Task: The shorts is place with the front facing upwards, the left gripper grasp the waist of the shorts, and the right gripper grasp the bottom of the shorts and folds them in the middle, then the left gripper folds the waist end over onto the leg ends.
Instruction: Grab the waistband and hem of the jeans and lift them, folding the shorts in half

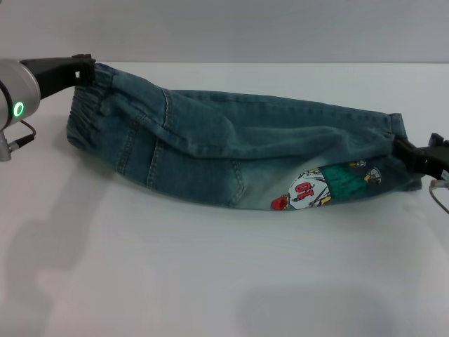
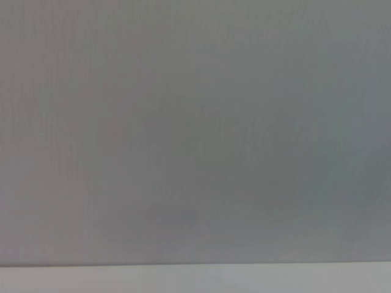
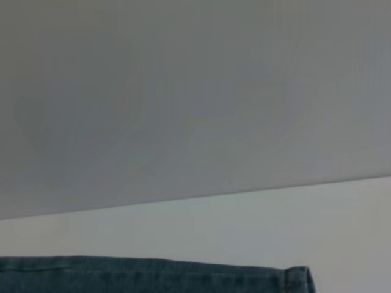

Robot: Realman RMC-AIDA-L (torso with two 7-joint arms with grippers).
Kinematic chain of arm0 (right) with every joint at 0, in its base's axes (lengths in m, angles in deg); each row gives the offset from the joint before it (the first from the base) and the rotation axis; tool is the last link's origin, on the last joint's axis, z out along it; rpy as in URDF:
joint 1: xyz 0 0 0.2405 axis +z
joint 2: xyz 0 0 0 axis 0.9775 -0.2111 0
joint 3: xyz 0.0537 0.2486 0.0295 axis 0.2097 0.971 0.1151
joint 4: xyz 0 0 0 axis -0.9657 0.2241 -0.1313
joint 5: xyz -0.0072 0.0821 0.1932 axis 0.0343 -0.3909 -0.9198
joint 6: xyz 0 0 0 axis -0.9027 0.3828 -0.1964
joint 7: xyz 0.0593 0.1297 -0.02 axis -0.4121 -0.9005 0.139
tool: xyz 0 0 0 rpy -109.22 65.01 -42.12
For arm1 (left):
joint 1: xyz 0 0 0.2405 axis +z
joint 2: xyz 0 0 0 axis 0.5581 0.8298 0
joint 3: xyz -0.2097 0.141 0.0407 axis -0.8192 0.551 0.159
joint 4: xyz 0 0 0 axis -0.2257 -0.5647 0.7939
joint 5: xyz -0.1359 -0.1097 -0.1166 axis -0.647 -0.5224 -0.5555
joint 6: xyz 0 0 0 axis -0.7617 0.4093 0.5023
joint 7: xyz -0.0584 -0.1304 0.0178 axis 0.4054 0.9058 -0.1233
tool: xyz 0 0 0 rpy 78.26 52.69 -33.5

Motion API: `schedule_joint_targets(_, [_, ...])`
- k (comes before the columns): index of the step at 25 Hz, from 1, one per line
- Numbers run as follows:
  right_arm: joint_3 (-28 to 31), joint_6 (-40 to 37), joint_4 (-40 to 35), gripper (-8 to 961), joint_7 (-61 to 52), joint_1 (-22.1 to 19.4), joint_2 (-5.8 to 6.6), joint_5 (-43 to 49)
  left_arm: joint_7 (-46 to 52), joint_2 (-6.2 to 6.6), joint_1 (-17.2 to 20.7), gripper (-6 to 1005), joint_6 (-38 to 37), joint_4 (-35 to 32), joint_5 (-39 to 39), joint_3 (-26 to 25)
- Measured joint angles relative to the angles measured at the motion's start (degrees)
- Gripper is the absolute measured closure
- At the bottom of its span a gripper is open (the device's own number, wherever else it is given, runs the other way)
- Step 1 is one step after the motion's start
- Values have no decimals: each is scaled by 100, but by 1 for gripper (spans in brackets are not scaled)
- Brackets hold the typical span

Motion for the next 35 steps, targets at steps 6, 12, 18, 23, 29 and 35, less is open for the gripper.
schedule_joint_targets(6, [13,-7,-345,329,-43,235,11,-167,-4,11,13,962,19,88,0,36])
schedule_joint_targets(12, [-4,-39,-435,330,-43,272,11,-212,-63,7,13,961,51,121,0,57])
schedule_joint_targets(18, [9,-39,-413,333,-44,294,9,-217,-84,0,13,961,78,139,0,71])
schedule_joint_targets(23, [48,-2,-461,336,-43,401,15,-219,-84,3,13,961,78,141,0,124])
schedule_joint_targets(29, [68,32,-556,340,-43,535,24,-219,-84,5,13,960,78,141,0,128])
schedule_joint_targets(35, [77,106,-723,343,-43,683,26,-222,-127,7,13,960,81,141,-10,136])
